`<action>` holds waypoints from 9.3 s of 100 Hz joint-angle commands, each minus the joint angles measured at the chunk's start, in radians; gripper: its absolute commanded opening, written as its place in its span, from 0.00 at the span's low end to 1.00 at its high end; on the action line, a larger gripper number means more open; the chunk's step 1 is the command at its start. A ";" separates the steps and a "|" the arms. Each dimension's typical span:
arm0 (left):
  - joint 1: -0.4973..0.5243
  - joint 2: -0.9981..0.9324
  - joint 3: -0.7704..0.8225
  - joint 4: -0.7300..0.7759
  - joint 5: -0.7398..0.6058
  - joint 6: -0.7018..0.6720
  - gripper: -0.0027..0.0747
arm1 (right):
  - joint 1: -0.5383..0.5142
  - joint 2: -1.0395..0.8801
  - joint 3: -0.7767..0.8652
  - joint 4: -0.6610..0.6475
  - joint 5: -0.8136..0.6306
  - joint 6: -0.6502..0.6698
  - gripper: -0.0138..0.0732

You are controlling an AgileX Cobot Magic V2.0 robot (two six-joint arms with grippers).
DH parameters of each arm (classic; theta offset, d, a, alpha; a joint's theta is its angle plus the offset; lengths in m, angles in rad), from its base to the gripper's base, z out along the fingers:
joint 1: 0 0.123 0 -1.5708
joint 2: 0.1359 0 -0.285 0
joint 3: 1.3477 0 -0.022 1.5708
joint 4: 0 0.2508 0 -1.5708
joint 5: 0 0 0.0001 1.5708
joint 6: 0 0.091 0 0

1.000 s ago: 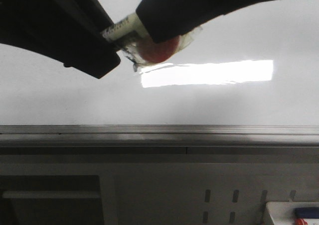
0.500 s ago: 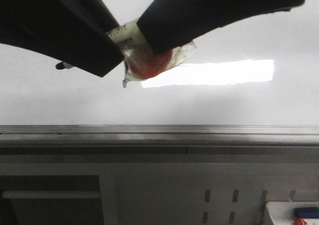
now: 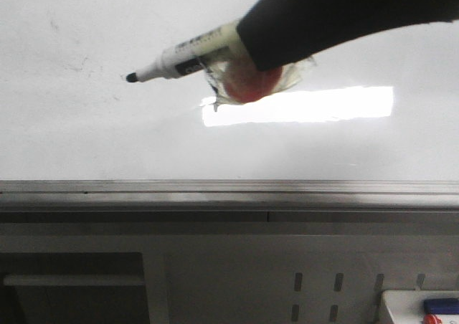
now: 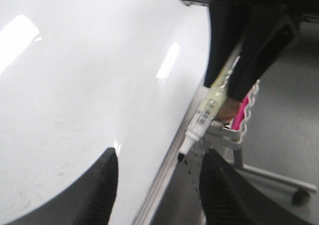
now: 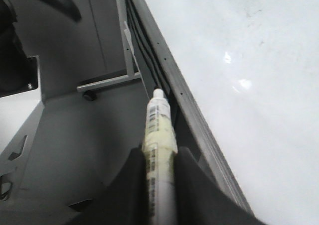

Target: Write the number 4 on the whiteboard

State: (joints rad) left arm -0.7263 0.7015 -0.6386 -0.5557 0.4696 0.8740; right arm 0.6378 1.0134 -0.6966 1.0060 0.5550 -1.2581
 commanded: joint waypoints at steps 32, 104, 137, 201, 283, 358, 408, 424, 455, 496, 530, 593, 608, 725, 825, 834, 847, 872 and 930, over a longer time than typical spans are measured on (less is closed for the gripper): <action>0.092 -0.401 0.218 -0.163 -0.119 -0.145 0.01 | 0.000 -0.028 0.047 0.109 -0.420 0.003 0.11; 0.092 -0.421 0.220 -0.245 -0.115 -0.145 0.01 | -0.003 0.135 0.017 0.269 -0.629 0.003 0.11; 0.092 -0.421 0.220 -0.250 -0.097 -0.145 0.01 | -0.014 0.181 0.017 0.299 -0.489 0.003 0.11; 0.092 -0.421 0.218 -0.253 -0.090 -0.145 0.01 | -0.012 0.203 0.025 0.357 -0.456 0.003 0.11; 0.092 -0.421 0.216 -0.253 -0.090 -0.145 0.01 | -0.115 0.031 0.157 0.466 -0.624 0.003 0.11; 0.092 -0.421 0.216 -0.253 -0.090 -0.145 0.01 | -0.111 0.108 -0.022 0.438 -0.338 -0.008 0.11; 0.092 -0.421 0.216 -0.253 -0.090 -0.145 0.01 | -0.111 0.149 -0.007 0.445 -0.413 -0.006 0.11; 0.092 -0.421 0.216 -0.253 -0.090 -0.145 0.01 | -0.111 0.149 0.080 0.476 -0.329 0.030 0.11; 0.092 -0.421 0.216 -0.253 -0.090 -0.145 0.01 | -0.111 0.145 0.191 0.500 -0.314 0.083 0.11; 0.092 -0.421 0.216 -0.258 -0.090 -0.145 0.01 | -0.111 0.084 0.052 0.500 -0.068 0.081 0.11; 0.092 -0.392 0.151 -0.194 -0.009 -0.121 0.24 | -0.111 -0.003 -0.197 0.261 0.062 0.081 0.11; 0.092 0.222 -0.371 -0.072 0.539 0.123 0.51 | -0.006 0.007 -0.258 -0.185 0.209 -0.067 0.11; 0.092 0.301 -0.444 -0.138 0.587 0.147 0.51 | 0.064 0.007 -0.310 -0.206 0.182 -0.067 0.11; 0.016 0.402 -0.469 -0.129 0.601 0.176 0.01 | 0.204 0.076 -0.352 -0.177 0.086 -0.042 0.22; 0.026 0.364 0.006 -0.574 -0.695 0.003 0.01 | -0.192 -0.148 -0.227 -0.175 0.024 0.285 0.10; 0.006 0.412 0.006 -0.574 -0.776 0.003 0.01 | -0.192 -0.148 -0.225 -0.175 0.024 0.306 0.10; 0.006 0.469 0.006 -0.595 -0.822 -0.009 0.01 | -0.192 -0.148 -0.225 -0.175 0.024 0.308 0.10; 0.006 0.557 0.006 -0.680 -0.856 -0.009 0.01 | -0.192 -0.146 -0.225 -0.175 0.022 0.308 0.10; 0.006 0.571 0.006 -0.799 -0.821 -0.009 0.44 | -0.192 -0.146 -0.221 -0.175 0.024 0.308 0.10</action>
State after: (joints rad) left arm -0.7259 1.2570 -0.6239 -1.3146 -0.3262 0.8701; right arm 0.4516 0.8765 -0.8936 0.7916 0.6325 -0.9493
